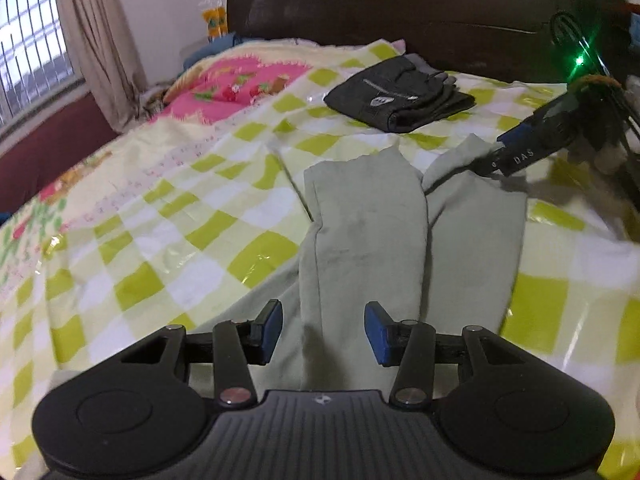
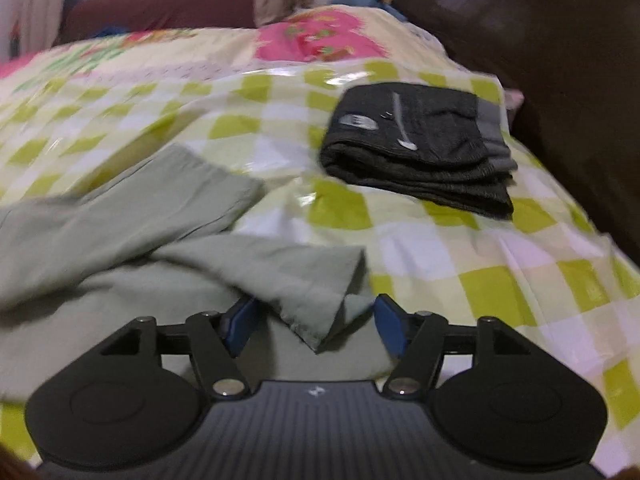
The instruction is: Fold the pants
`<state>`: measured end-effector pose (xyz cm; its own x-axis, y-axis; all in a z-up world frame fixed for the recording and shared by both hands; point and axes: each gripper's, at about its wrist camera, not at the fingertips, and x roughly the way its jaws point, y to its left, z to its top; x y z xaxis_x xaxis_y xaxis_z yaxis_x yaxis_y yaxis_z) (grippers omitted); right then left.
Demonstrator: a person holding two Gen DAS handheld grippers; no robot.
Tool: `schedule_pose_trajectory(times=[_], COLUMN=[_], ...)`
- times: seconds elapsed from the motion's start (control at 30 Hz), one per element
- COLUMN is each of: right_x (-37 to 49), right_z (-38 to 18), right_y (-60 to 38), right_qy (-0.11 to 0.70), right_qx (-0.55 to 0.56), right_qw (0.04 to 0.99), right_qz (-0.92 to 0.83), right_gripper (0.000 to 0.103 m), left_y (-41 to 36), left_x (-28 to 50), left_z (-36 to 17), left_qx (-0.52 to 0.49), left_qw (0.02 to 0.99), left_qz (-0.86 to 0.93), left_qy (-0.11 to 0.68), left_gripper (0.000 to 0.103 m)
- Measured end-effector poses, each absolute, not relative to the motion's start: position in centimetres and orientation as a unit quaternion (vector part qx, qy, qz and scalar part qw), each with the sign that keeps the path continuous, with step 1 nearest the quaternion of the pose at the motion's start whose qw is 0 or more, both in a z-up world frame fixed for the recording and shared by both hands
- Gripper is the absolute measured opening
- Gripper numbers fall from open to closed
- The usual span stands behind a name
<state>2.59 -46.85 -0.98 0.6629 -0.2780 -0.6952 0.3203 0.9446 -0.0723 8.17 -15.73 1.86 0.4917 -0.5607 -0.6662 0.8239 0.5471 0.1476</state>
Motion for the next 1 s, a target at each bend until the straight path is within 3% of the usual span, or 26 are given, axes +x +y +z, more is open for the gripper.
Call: schedule_pose_trajectory(times=[0.07,0.17,0.27,0.5,0.7,1.0], right_x=[3.6,5.4,7.6,1.7,-4.7,-3.0], right_z=[-1.0,-0.7,0.0,1.1,-1.0,-2.8], right_y=[-48.6,-50.7,-53.9,-53.2,-52.9,-52.5], right_qy=[0.360,0.347,0.328,0.331,0.317,0.297], right_qx=[0.073,0.126,0.227,0.223,0.329,0.415], right_qw=[0.917,0.918,0.903,0.900,0.871,0.852], right_qz=[-0.154,-0.143,-0.161,-0.175,-0.179,-0.112], right_gripper=[0.063,0.046,0.051,0.051,0.053,0.052], left_y=[-16.6,-17.8,-18.8,-19.3,-19.3,-19.1], left_x=[8.7,8.9,8.6,8.2,7.4,6.6], left_z=[1.7,1.7,1.6,1.5,1.1,1.3], left_qx=[0.233,0.242,0.254,0.256,0.267,0.271], left_qw=[0.830,0.825,0.819,0.817,0.813,0.811], left_qz=[-0.413,-0.419,-0.424,-0.432,-0.436,-0.435], left_qy=[0.292,0.291,0.290,0.283,0.278,0.282], left_gripper=[0.060,0.060,0.060,0.061,0.061,0.063])
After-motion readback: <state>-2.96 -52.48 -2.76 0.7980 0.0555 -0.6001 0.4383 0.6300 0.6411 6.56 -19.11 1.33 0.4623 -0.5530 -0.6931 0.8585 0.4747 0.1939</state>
